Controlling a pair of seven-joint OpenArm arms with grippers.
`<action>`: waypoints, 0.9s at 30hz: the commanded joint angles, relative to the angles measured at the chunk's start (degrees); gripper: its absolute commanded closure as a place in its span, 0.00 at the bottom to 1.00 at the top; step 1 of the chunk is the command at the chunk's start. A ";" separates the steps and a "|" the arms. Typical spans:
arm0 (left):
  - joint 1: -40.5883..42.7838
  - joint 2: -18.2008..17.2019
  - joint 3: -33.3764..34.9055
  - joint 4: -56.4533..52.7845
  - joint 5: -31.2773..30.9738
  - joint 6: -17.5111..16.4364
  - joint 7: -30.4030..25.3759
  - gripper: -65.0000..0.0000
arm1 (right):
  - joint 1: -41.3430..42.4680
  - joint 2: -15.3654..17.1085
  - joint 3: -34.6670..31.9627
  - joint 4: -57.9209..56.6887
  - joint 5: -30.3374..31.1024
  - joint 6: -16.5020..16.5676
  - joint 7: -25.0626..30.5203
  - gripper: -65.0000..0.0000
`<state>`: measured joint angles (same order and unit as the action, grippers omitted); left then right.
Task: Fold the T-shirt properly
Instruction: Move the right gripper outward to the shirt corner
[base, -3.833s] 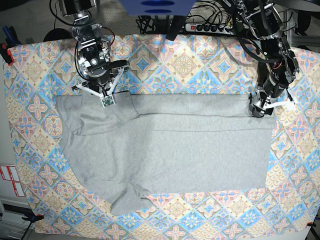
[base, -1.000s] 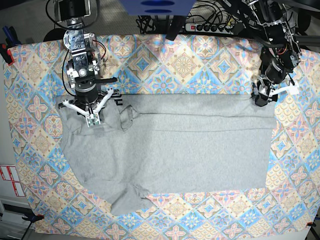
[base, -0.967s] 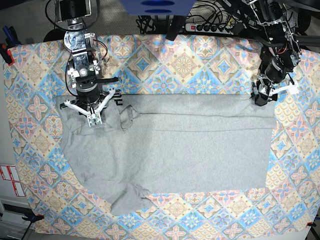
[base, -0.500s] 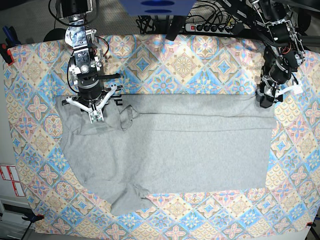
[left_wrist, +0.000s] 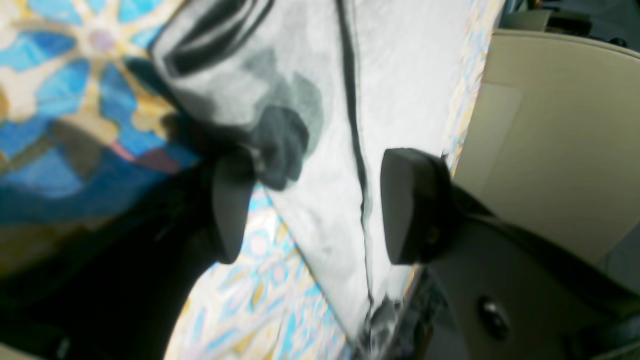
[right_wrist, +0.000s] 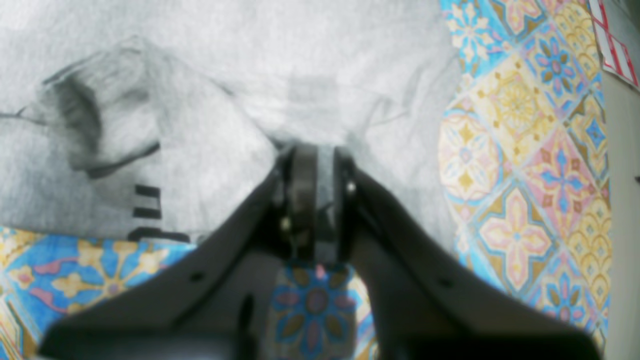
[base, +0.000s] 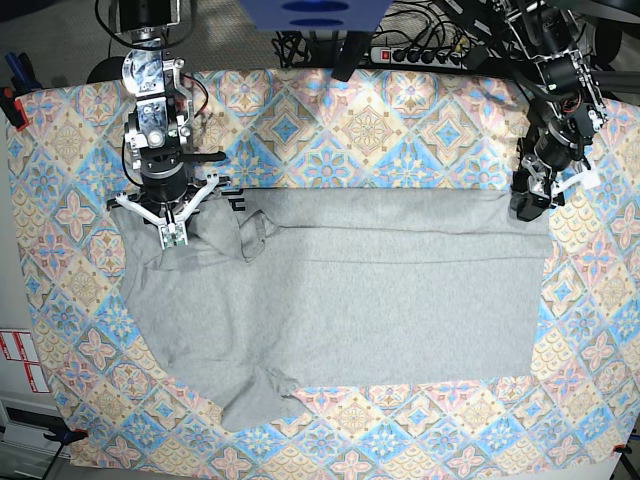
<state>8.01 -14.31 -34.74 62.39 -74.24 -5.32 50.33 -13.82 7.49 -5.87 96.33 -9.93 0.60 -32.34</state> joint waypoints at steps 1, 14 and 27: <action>0.91 -0.16 0.15 0.07 1.67 1.50 1.67 0.39 | 0.24 0.38 0.29 1.12 -0.04 -0.38 1.26 0.91; 1.62 -0.16 -3.28 -0.72 0.00 1.50 1.59 0.39 | -0.02 0.29 0.29 1.12 -0.04 -0.38 1.26 0.91; -5.68 -0.16 -3.10 -3.62 1.93 1.50 1.59 0.39 | -1.52 0.29 0.29 2.08 0.04 -0.38 1.35 0.91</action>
<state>2.68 -14.09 -37.98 58.50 -73.49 -4.64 52.16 -15.92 7.49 -5.89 96.82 -9.87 0.60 -32.47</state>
